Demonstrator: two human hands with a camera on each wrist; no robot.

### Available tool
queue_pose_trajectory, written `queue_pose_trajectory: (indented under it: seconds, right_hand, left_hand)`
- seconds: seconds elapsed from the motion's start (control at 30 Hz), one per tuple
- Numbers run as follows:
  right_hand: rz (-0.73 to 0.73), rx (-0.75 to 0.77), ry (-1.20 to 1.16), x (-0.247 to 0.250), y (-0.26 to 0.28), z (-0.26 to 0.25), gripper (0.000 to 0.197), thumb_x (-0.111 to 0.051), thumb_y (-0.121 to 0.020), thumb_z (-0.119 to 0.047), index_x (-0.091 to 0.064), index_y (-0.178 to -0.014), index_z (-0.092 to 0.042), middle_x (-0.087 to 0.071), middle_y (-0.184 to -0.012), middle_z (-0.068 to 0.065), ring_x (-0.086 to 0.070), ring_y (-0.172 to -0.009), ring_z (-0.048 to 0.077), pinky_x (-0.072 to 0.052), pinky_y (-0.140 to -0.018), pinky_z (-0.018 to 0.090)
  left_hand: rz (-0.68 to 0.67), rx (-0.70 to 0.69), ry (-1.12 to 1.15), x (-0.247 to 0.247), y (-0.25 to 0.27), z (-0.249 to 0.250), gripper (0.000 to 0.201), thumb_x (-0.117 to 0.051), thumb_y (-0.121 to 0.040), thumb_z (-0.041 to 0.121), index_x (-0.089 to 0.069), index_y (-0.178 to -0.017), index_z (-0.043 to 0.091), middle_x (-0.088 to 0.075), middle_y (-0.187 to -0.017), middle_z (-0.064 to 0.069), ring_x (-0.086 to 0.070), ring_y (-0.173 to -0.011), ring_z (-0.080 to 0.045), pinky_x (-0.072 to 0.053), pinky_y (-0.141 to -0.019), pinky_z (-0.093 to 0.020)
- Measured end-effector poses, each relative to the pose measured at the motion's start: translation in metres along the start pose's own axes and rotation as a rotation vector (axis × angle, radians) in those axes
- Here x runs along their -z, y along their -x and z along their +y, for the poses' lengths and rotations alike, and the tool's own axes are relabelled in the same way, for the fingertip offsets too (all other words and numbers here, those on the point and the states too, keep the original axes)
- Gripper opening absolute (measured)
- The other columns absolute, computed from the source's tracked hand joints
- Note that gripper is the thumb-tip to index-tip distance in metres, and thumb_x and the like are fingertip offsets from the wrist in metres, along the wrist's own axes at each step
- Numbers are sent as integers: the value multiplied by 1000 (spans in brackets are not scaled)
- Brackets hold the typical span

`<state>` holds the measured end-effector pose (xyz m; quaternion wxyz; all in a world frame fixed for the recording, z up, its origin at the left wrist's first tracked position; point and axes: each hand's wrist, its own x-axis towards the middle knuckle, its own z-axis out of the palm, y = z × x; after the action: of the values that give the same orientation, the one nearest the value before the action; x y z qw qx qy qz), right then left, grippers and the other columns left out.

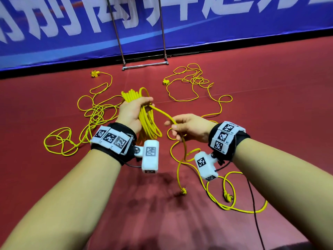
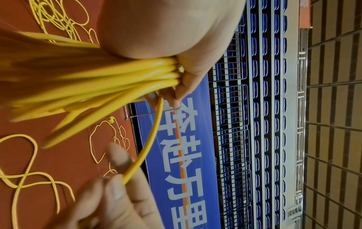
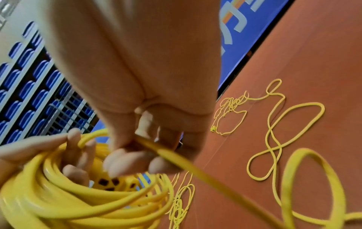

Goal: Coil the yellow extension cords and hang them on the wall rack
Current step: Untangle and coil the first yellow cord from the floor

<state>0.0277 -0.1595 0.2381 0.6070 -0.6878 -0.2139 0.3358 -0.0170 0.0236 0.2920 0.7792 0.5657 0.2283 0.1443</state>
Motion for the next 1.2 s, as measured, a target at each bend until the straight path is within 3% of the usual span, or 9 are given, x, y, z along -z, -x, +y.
queue_pose_trajectory:
  seconds: [0.07, 0.17, 0.27, 0.53, 0.7, 0.83, 0.97, 1.1, 1.2]
  right_hand:
    - [117, 49, -88, 0, -3, -7, 17, -46, -101, -6, -59, -110, -12, -57, -69, 2, -53, -51, 13, -45, -51, 23]
    - [239, 90, -180, 0, -7, -14, 11, -45, -102, -9, -53, -109, -13, -57, -71, 3, -49, -47, 11, -41, -48, 23]
    - [269, 134, -183, -4, -8, -19, 5, -47, -101, -9, -47, -102, -14, -61, -71, 5, -44, -41, 11, -35, -44, 20]
    - [288, 220, -252, -16, -5, -32, 10, -49, -101, -9, -49, -109, -16, -57, -68, 6, -38, -42, 10, -27, -44, 20]
    - [223, 181, -237, -19, -3, -33, 19, -48, -101, -7, -56, -116, -14, -55, -69, 4, -43, -45, 10, -30, -46, 20]
    - [108, 146, -147, -25, 1, -38, 37, -41, -96, 3, -62, -114, -21, -56, -75, 5, -49, -56, 12, -43, -51, 23]
    - [35, 76, -46, -26, 3, -38, 53, -39, -96, 3, -53, -126, -37, -53, -80, 0, -51, -62, 17, -51, -59, 32]
    - [-8, 32, 68, -27, 4, -39, 56, -40, -92, -1, -48, -127, -44, -48, -81, 3, -51, -62, 19, -49, -66, 34]
    - [-60, 23, 75, -25, 3, -38, 68, -41, -88, 1, -40, -139, -44, -41, -78, 5, -47, -58, 15, -46, -63, 32]
  left_hand:
    - [1, 15, 3, 5, -7, -2, 10, -65, -90, 7, -64, -80, 9, -69, -66, -1, -69, -61, -16, -44, -48, -21]
    - [10, 21, -22, 7, -8, -5, 13, -68, -90, 12, -63, -78, 11, -68, -62, 2, -62, -50, -9, -44, -44, -19]
    - [-1, 36, -68, 3, -4, -9, 15, -72, -87, 13, -63, -76, 13, -66, -62, 2, -49, -40, -7, -43, -42, -16]
    - [-131, 64, -84, -18, 13, -24, 13, -72, -87, 15, -63, -79, 12, -59, -55, 0, -45, -45, -12, -42, -42, -19]
    - [-181, 66, -76, -21, 19, -25, 11, -72, -88, 18, -67, -91, 9, -59, -65, -6, -48, -45, -11, -45, -43, -21]
    - [-193, 91, -39, -22, 21, -25, 8, -69, -90, 13, -64, -85, 9, -52, -57, -9, -50, -43, -21, -51, -44, -30]
    - [-186, 106, -60, -19, 22, -26, 9, -65, -92, 11, -61, -85, 11, -49, -51, -7, -49, -35, -19, -48, -38, -29]
    - [-201, 109, -52, -16, 17, -31, 5, -64, -92, 9, -62, -88, 11, -52, -65, -14, -56, -44, -23, -52, -43, -36]
    - [-223, 136, -23, -16, 16, -31, 2, -63, -93, 7, -62, -93, 8, -57, -69, -17, -59, -51, -27, -53, -45, -37]
